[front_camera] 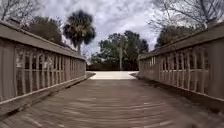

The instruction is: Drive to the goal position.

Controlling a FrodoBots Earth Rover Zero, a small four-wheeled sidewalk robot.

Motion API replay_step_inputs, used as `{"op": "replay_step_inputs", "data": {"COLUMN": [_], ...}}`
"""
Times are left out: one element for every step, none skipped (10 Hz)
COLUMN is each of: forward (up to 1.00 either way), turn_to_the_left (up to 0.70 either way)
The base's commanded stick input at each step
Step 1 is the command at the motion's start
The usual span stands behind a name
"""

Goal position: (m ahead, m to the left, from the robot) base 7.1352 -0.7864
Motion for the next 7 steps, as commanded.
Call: {"op": "replay_step_inputs", "data": {"forward": [0.7,0.7,0.7,0.7,0.7,0.7,0.7], "turn_to_the_left": [0.0,0.0,0.0,0.0,0.0,0.0,0.0]}}
